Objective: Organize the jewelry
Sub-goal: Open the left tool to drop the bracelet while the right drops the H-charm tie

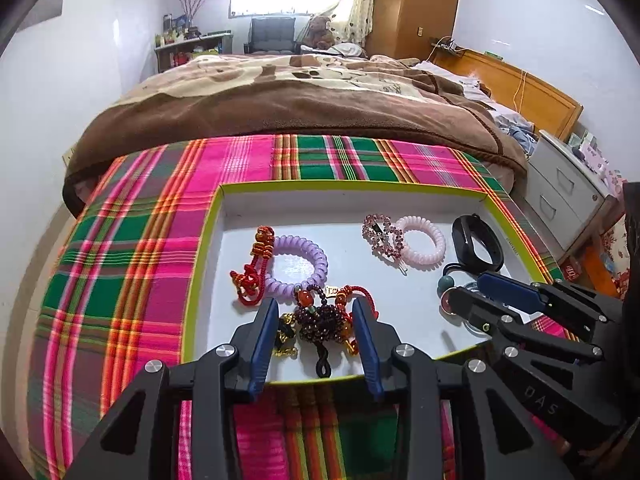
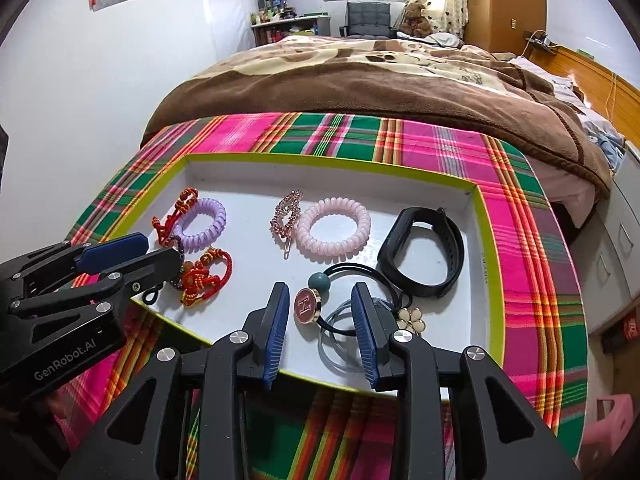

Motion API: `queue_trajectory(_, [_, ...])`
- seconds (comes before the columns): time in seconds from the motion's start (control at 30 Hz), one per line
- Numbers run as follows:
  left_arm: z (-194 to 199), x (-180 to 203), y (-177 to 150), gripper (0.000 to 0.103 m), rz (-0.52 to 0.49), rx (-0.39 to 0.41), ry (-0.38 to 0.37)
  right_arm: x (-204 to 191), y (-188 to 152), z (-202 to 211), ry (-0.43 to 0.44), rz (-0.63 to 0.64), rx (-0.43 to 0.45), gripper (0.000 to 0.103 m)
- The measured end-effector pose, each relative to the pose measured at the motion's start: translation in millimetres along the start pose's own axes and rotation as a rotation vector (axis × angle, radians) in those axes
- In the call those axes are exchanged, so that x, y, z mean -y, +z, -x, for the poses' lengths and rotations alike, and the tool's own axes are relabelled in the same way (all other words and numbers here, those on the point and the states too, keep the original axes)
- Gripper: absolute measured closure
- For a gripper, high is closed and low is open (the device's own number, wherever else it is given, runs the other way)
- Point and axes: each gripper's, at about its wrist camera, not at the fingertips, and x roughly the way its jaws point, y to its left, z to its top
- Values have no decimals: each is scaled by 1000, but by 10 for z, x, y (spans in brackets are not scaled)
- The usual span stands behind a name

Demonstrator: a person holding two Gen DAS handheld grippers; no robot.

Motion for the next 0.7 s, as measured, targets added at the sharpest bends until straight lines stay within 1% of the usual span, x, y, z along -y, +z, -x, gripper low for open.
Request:
queue_trajectory(0.07, [59, -6, -15, 65, 10, 7, -1, 3, -15, 45, -1, -7, 8, 69])
queue_trajectory(0.23, [207, 1, -88, 65, 16, 23, 30, -15, -68, 218, 1, -23, 38, 69])
queue_trajectory(0.37, [349, 21, -167, 65, 16, 44, 77, -61, -119, 374, -4, -28, 67, 69])
queue_trajectory(0.53, [541, 43, -272, 65, 22, 73, 107, -137, -213, 555, 0, -31, 96, 68])
queue_trajectory(0.63, [648, 59, -341, 65, 27, 98, 131, -186, -291, 646, -7, -27, 109, 65])
queue_trajectory(0.7, [697, 53, -381, 65, 36, 104, 132, -215, -326, 684, 1, -26, 110, 61])
